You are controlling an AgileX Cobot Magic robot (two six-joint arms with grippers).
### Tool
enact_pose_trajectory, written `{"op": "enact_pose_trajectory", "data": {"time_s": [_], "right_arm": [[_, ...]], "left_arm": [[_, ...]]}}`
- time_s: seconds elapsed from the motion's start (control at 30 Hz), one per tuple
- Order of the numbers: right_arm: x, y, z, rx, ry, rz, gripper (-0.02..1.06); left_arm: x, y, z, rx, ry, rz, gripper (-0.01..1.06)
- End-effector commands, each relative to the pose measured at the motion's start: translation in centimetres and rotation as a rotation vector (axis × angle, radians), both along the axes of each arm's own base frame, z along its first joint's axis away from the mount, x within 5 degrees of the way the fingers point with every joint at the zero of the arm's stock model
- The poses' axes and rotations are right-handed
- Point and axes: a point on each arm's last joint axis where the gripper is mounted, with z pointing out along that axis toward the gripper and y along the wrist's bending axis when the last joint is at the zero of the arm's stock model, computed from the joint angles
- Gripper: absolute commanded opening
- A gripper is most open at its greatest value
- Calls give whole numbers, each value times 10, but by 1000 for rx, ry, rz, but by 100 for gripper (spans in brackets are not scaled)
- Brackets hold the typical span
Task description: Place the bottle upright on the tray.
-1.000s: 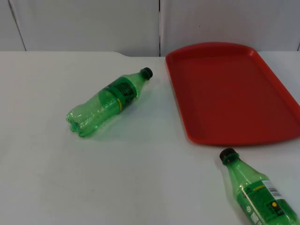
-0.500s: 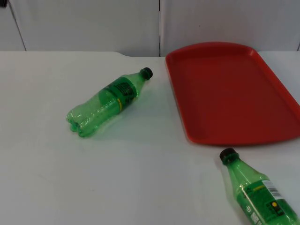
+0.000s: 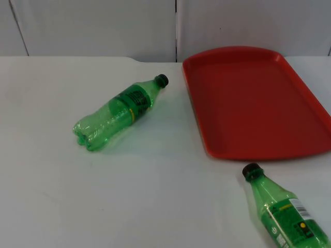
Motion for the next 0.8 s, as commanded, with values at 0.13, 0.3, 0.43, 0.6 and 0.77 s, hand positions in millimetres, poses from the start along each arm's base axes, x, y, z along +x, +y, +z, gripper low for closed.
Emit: {"op": "enact_pose_trajectory", "data": {"time_s": [0.13,0.3,0.43,0.6,0.77], "right_arm": [[0,0,0,1,-5,-3,105],[0,0,0,2,-5,-3,105],[0,0,0,0,-5,-5,105],[0,0,0,0,-5,-5,105],[0,0,0,0,-5,-5,105]], "left_arm": [[36,-25,-23,71,82,-109,105],[60,-29,-45,77,134,-125,105],[74,-36,-61,89,168,-160,105],[89,-52,-82,134,181,-277,105],[102,-68,-104,183,213,-361,105]]}}
